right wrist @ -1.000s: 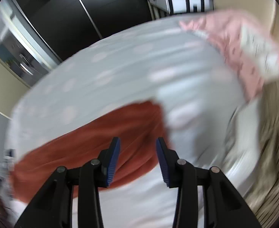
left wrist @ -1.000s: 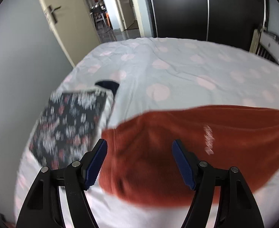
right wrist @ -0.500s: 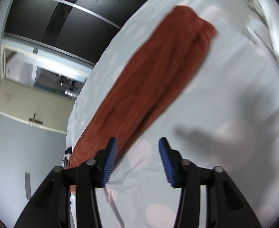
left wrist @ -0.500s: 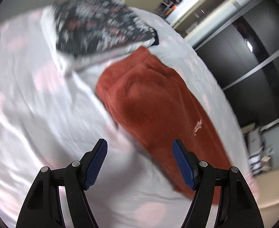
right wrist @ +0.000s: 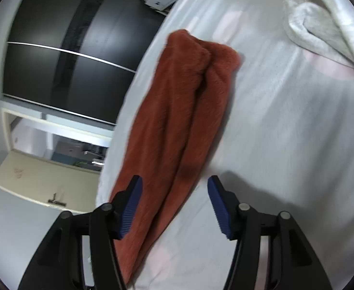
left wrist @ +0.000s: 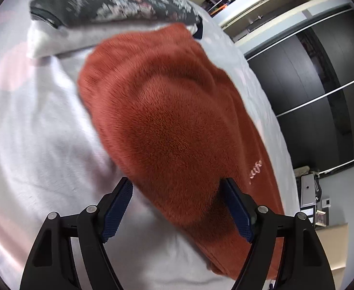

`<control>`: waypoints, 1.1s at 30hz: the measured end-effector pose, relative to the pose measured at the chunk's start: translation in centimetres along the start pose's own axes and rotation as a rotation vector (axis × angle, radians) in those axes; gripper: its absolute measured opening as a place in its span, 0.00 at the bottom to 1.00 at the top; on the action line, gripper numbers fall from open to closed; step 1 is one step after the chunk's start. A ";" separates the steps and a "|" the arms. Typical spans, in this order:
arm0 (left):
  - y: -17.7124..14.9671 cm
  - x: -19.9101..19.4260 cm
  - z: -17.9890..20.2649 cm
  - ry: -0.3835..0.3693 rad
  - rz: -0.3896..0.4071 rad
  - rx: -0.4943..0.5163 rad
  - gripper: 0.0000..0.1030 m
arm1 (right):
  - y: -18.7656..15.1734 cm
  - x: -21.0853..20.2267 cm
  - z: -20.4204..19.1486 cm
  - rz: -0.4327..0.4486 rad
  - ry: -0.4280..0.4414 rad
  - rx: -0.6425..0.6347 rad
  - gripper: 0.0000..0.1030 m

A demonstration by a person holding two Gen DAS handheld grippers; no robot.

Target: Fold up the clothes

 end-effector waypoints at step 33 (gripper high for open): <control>-1.2 -10.9 2.3 0.063 0.072 0.200 0.20 | -4.3 -10.9 -4.7 0.129 -0.193 -0.146 0.11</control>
Point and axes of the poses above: each gripper's, at about its wrist camera, not at the fingertips, and x roughly the way its jaws point, z to its right, y to its top, the point moved 3 cm from there along x, roughly the way its jaws point, and after that the axes turned 3 degrees about -z, right-handed, at the moved point
